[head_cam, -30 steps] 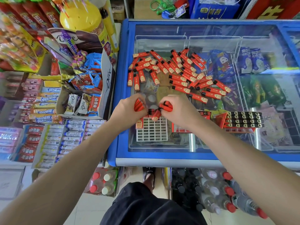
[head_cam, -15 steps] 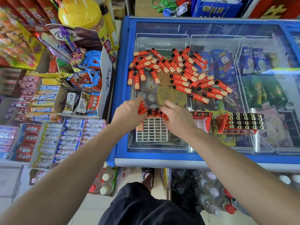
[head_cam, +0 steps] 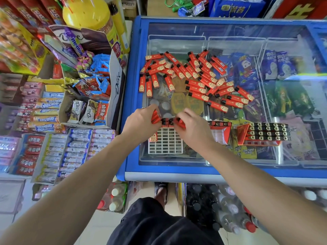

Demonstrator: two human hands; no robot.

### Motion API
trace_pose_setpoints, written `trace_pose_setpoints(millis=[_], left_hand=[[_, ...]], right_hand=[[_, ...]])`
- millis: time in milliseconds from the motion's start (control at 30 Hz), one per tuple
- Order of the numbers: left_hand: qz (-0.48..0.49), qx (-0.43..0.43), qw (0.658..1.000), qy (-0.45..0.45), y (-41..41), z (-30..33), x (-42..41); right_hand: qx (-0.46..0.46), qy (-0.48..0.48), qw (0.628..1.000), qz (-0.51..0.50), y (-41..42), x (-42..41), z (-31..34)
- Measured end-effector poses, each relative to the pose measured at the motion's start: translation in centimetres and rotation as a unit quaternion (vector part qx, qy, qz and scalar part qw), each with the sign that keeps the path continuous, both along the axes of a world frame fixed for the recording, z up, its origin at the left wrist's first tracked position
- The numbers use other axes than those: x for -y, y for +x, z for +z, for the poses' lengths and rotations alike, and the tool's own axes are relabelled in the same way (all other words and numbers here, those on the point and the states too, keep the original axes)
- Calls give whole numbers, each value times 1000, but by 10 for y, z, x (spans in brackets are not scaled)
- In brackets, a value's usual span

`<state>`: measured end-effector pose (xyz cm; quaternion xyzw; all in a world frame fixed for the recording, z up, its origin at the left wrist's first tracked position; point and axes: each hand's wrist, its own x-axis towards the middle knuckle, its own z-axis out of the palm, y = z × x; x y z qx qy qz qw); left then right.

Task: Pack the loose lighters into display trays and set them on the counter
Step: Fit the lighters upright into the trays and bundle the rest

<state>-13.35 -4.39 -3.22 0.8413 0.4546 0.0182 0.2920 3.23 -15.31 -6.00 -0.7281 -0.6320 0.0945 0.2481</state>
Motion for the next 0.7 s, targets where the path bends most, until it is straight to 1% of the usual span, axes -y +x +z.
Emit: trace_pose_setpoints(millis=[67, 100, 167, 233, 300, 367, 433, 567, 700], left_hand=[[8, 26, 999, -26, 1, 2, 2], [11, 50, 998, -49, 2, 5, 4], [13, 98, 990, -99, 6, 11, 8], [18, 132, 977, -165, 11, 18, 13], [25, 155, 960, -231, 16, 23, 19], [29, 164, 949, -268, 19, 26, 24], [36, 164, 942, -290, 21, 26, 27], [49, 158, 941, -296, 21, 25, 30], [62, 171, 927, -328, 22, 28, 30]], right_hand=[[-117, 4, 991, -63, -2, -1, 6], [-184, 0, 978, -94, -3, -1, 10], [-302, -22, 941, -153, -6, -3, 17], [-383, -42, 900, -203, -7, -5, 24], [-438, -54, 866, -234, -8, -6, 31], [-467, -52, 847, -249, -11, -7, 38], [-476, -41, 840, -257, -14, -6, 43], [-501, -30, 823, -264, -17, -6, 45], [-500, -22, 826, -260, -15, -4, 45]])
